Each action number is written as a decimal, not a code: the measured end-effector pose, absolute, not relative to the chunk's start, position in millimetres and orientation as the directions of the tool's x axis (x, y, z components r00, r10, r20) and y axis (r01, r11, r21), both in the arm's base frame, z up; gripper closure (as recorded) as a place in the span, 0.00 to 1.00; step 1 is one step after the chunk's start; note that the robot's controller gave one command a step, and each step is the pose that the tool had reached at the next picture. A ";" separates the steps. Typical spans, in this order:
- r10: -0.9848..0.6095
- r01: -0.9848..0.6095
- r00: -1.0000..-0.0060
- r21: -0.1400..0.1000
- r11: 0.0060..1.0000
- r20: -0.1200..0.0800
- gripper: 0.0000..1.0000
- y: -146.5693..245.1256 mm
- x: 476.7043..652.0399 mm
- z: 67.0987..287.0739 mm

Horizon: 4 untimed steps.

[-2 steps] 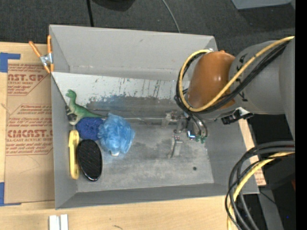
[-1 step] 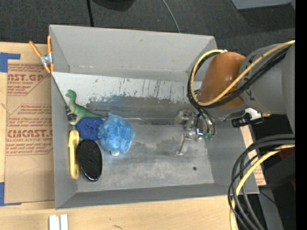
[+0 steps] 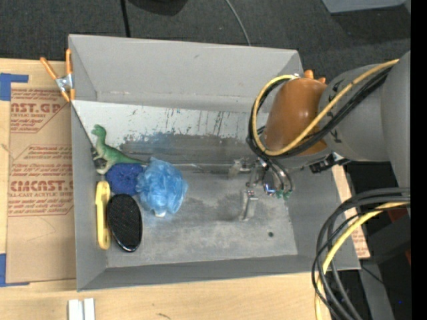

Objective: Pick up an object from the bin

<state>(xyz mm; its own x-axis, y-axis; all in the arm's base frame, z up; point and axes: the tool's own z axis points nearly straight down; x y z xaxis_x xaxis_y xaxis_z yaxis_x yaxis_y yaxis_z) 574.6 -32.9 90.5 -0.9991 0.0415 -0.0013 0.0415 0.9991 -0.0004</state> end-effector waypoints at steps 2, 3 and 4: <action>-0.126 -0.126 -0.992 -0.003 0.992 -0.004 0.00 -68.8 583.9 89.0; 0.013 0.013 -1.000 0.008 1.000 -0.002 0.00 -87.8 572.3 115.6; 0.062 0.062 -0.998 -0.002 0.998 -0.010 0.00 -106.0 542.8 99.4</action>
Offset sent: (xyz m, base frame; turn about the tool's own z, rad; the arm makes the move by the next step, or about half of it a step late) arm 0.0139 0.0265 -0.0205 -0.1524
